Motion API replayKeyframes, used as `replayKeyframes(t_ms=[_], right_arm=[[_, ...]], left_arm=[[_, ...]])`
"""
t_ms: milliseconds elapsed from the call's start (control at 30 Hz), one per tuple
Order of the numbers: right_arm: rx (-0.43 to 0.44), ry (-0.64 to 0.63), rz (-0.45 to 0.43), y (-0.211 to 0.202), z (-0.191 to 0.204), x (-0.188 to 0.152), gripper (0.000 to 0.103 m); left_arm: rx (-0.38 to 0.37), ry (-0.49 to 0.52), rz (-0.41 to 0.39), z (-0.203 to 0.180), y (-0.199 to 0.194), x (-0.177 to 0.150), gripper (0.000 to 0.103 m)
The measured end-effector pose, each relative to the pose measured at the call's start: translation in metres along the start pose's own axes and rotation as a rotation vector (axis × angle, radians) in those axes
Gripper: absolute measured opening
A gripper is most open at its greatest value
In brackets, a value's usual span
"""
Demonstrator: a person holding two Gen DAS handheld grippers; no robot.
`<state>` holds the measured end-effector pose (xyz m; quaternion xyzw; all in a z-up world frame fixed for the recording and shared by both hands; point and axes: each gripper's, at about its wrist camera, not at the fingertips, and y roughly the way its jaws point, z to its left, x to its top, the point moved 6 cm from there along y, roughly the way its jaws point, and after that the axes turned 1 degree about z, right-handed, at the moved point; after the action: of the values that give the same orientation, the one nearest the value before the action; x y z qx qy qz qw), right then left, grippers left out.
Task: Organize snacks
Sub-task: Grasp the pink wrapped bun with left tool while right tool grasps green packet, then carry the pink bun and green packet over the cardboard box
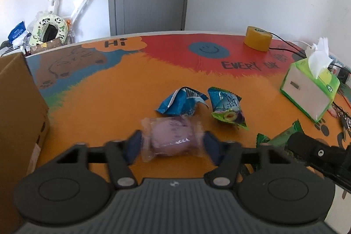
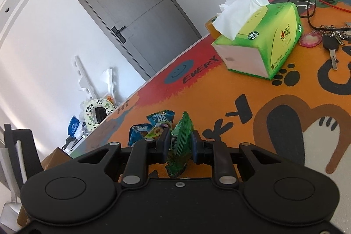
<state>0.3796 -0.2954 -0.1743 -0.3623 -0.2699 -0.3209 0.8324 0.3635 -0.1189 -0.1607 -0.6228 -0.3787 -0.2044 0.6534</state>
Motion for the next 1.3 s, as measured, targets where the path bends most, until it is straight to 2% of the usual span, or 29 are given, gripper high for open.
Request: replayKeyframes(t_ms=[133, 267, 667, 1300], right_arm=[[0.008, -0.007, 0.002, 0.0, 0.007, -0.002, 0.022], [0.009, -0.012, 0.002, -0.001, 0.014, -0.006, 0.022], [0.019, -0.042, -0.024, -0.024, 0.045, -0.019, 0.021], [0.092, -0.164, -0.058, -0.063, 0.119, -0.032, 0.021]], left_arm=[[-0.035, -0.023, -0.011, 0.005, -0.011, 0.001, 0.039], [-0.057, -0.035, -0.008, 0.011, -0.023, -0.001, 0.036], [-0.1, -0.063, -0.041, 0.034, -0.07, -0.011, 0.035], [-0.095, -0.133, -0.18, 0.089, -0.156, -0.003, 0.035]])
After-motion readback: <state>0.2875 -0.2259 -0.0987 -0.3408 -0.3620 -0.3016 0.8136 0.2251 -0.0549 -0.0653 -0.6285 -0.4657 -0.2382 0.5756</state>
